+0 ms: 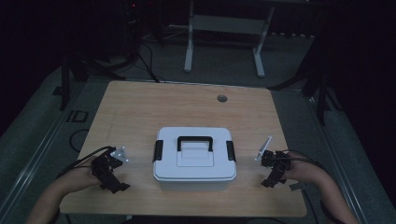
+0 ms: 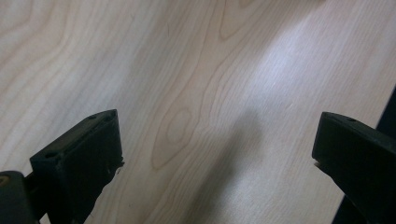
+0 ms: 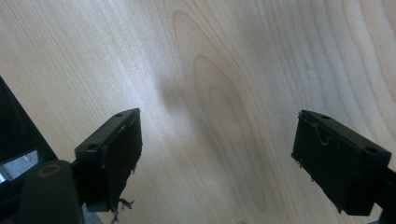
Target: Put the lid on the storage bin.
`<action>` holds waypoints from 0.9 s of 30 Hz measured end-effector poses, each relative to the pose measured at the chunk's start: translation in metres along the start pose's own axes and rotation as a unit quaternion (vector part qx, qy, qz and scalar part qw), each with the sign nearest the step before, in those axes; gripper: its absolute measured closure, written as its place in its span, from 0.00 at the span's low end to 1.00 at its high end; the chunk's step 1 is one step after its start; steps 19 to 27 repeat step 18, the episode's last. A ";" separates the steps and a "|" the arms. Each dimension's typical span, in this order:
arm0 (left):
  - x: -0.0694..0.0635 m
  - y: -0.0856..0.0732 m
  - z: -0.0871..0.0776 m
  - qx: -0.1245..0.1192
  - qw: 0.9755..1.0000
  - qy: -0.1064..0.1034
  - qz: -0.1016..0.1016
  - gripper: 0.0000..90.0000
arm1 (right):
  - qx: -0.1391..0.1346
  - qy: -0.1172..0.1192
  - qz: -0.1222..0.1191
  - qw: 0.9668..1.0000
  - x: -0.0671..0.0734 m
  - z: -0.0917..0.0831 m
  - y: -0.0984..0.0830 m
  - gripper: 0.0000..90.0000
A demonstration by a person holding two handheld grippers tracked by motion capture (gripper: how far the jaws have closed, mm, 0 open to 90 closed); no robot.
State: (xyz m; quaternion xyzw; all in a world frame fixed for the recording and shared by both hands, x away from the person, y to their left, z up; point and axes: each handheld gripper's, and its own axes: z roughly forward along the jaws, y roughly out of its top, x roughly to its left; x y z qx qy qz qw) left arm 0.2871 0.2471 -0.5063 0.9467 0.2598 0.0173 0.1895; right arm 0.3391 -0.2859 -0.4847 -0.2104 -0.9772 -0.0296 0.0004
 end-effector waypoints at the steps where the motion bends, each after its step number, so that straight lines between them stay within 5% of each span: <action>1: -0.001 -0.001 0.002 -0.001 1.000 -0.002 0.000 0.02 | -0.002 -0.003 0.001 1.000 0.000 0.000 0.000 0.17; 12: -0.003 -0.014 0.008 -0.021 1.000 0.000 -0.005 0.02 | -0.017 -0.006 0.005 1.000 0.001 0.001 0.000 0.17; 27: -0.003 -0.024 0.010 -0.015 1.000 0.001 -0.012 0.02 | -0.019 -0.005 0.006 1.000 0.000 0.003 0.001 0.17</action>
